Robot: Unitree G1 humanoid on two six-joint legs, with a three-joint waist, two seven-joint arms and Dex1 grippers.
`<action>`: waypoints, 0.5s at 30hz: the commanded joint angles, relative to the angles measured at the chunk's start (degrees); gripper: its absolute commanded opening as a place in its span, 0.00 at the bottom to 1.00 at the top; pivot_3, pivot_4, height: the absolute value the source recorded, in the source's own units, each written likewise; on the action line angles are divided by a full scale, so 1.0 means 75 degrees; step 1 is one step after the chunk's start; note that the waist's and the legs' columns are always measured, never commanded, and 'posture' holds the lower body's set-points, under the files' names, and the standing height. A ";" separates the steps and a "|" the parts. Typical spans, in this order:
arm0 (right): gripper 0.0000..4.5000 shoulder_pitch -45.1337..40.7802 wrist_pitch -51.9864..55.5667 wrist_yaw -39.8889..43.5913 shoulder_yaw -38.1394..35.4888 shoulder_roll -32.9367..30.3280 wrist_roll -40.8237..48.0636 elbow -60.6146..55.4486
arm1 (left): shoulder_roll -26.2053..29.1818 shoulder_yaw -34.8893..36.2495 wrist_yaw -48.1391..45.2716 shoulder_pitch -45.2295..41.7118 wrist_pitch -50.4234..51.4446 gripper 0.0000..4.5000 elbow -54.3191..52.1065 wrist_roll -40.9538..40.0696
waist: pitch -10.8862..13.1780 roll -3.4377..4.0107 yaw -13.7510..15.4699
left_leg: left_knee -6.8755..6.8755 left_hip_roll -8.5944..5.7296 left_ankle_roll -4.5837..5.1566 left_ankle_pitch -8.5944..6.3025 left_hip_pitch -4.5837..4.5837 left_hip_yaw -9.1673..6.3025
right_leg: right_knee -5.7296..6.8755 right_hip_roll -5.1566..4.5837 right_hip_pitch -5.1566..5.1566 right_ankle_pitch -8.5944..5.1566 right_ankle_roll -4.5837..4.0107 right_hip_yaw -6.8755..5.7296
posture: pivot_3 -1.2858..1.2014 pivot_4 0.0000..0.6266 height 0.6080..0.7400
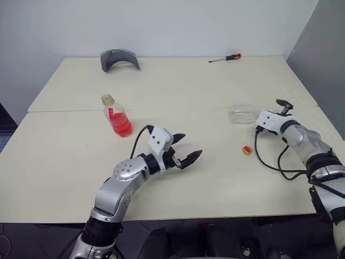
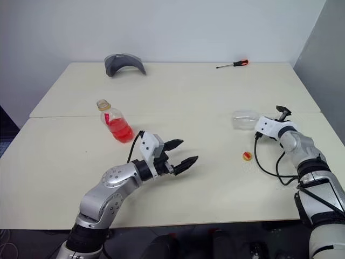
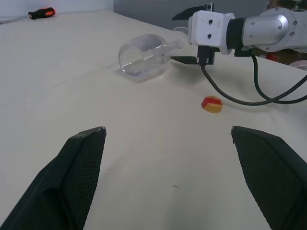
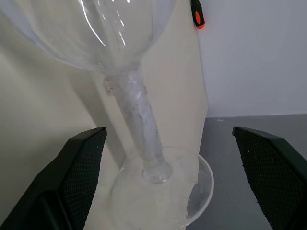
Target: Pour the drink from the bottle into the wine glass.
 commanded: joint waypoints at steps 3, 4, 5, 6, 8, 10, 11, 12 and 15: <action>1.00 -0.0272 -0.0131 -0.0117 0.0095 0.0026 -0.0021 0.0147 | 0.0100 0.0165 0.0104 0.0164 0.0104 0.99 -0.0495 -0.0094 | 0.0000 0.0000 -0.0004 | 0.0000 0.0000 0.0000 0.0000 0.0001 0.0000 | 0.0001 0.0000 0.0000 0.0000 0.0000 0.0001 | 0.52 0.24 1.00; 1.00 -0.0279 -0.0136 -0.0121 0.0113 0.0038 -0.0025 0.0170 | 0.0121 0.0181 0.0116 0.0208 0.0144 0.99 -0.0556 -0.0113 | 0.0000 0.0000 -0.0006 | 0.0000 0.0000 0.0000 0.0000 0.0001 0.0000 | 0.0001 0.0000 0.0000 0.0000 0.0000 0.0001 | 0.52 0.24 1.00; 1.00 -0.0296 -0.0137 -0.0127 0.0131 0.0052 -0.0033 0.0210 | 0.0140 0.0194 0.0128 0.0243 0.0179 0.99 -0.0607 -0.0131 | 0.0000 0.0000 -0.0006 | 0.0000 0.0000 0.0000 0.0000 0.0001 -0.0001 | 0.0001 0.0000 0.0000 0.0000 0.0000 0.0000 | 0.52 0.24 1.00; 1.00 -0.0309 -0.0138 -0.0133 0.0147 0.0064 -0.0042 0.0240 | 0.0162 0.0208 0.0139 0.0285 0.0210 0.99 -0.0664 -0.0149 | 0.0000 0.0000 -0.0007 | 0.0000 0.0000 0.0000 0.0000 0.0001 -0.0001 | 0.0001 0.0000 0.0000 0.0000 0.0000 0.0000 | 0.52 0.24 1.00; 1.00 -0.0359 -0.0140 -0.0140 0.0189 0.0093 -0.0076 0.0330 | 0.0192 0.0232 0.0164 0.0337 0.0263 0.99 -0.0743 -0.0171 | 0.0000 0.0000 -0.0007 | 0.0000 0.0000 0.0000 0.0000 0.0000 -0.0001 | 0.0001 0.0000 0.0000 0.0000 0.0000 -0.0001 | 0.52 0.24 1.00; 1.00 -0.0403 -0.0148 -0.0152 0.0230 0.0118 -0.0110 0.0404 | 0.0214 0.0260 0.0181 0.0380 0.0320 0.99 -0.0813 -0.0182 | 0.0000 0.0000 -0.0007 | 0.0000 0.0000 0.0000 0.0000 0.0001 -0.0001 | 0.0001 0.0000 0.0000 0.0000 0.0000 0.0000 | 0.52 0.24 1.00; 1.00 -0.0425 -0.0153 -0.0158 0.0257 0.0127 -0.0123 0.0437 | 0.0221 0.0271 0.0189 0.0390 0.0346 0.99 -0.0837 -0.0186 | 0.0000 0.0000 -0.0007 | 0.0000 0.0001 0.0000 0.0000 0.0001 -0.0001 | 0.0001 0.0000 0.0000 0.0000 0.0000 0.0000 | 0.52 0.24 1.00; 1.00 -0.0442 -0.0158 -0.0164 0.0279 0.0132 -0.0129 0.0463 | 0.0225 0.0277 0.0196 0.0394 0.0363 0.99 -0.0851 -0.0191 | 0.0000 0.0000 -0.0008 | 0.0000 0.0001 0.0000 0.0000 0.0001 -0.0001 | 0.0001 0.0000 0.0000 0.0000 0.0000 0.0000 | 0.52 0.24 1.00; 0.96 -0.0519 -0.0100 -0.0107 0.0321 0.0159 -0.0100 0.0592 | 0.0237 0.0327 0.0258 0.0446 0.0442 1.00 -0.0938 -0.0227 | 0.0000 0.0000 -0.0008 | 0.0000 0.0000 0.0000 0.0000 0.0001 -0.0001 | 0.0001 0.0000 0.0000 0.0001 -0.0001 0.0000 | 0.52 0.24 1.00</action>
